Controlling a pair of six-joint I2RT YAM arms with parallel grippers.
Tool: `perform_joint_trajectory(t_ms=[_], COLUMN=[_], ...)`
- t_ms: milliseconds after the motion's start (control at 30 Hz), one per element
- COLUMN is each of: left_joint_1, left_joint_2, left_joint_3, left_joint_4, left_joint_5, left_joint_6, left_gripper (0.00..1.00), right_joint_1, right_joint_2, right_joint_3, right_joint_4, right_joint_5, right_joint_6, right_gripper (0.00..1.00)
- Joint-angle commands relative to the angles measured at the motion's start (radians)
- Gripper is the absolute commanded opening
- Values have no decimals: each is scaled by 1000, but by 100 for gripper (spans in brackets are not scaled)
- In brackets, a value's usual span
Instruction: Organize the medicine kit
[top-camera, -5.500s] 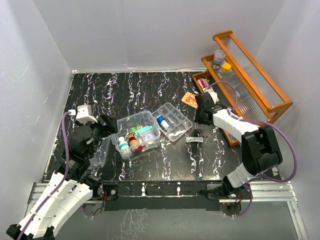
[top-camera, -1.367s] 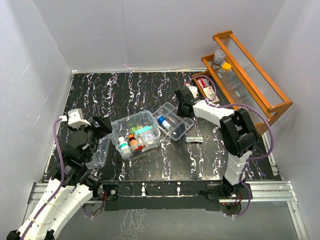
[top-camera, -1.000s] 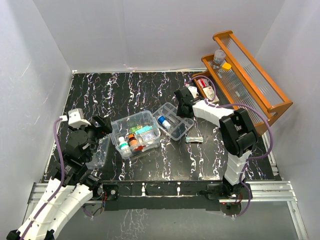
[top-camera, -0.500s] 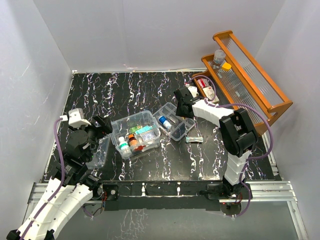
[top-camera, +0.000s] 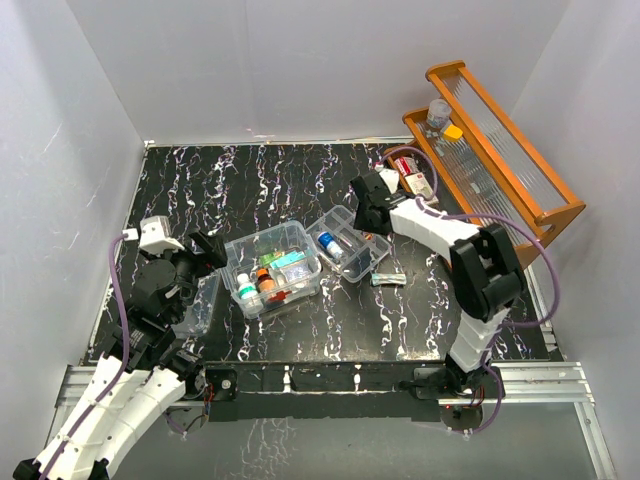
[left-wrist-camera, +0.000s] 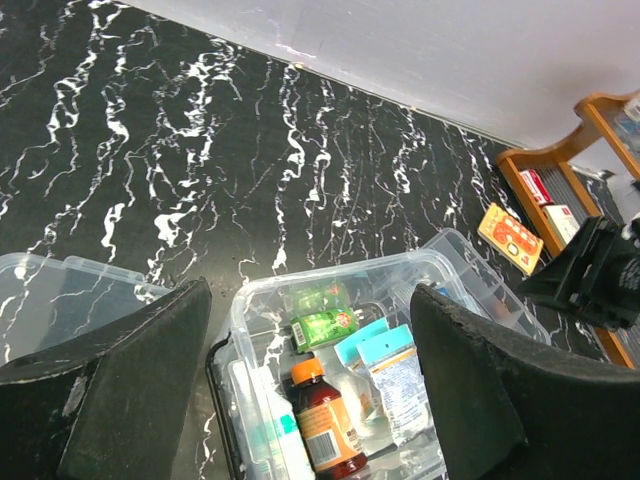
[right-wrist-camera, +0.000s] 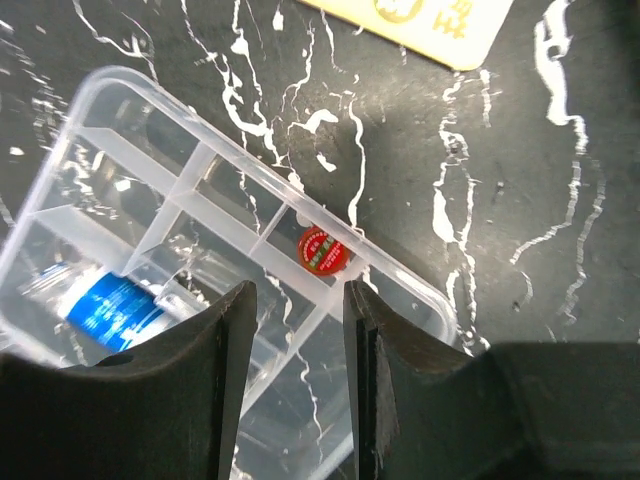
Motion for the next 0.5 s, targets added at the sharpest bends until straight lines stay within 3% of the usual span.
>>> perform_joint_trajectory(t_ms=[0, 267, 467], left_joint_1=[0, 0, 1], left_joint_2=[6, -6, -12], left_joint_3=[3, -8, -14], left_joint_4=[51, 93, 96], left_joint_5=[91, 173, 173], left_joint_6=[39, 58, 53], left_gripper=[80, 80, 80], right_joint_1=[5, 5, 5], right_joint_2=[-206, -446, -603], right_joint_3=[-50, -308, -487], right_joint_4=[16, -39, -117], right_joint_5=[104, 144, 171], right_joint_6=[46, 168, 411], right_gripper=[39, 38, 36])
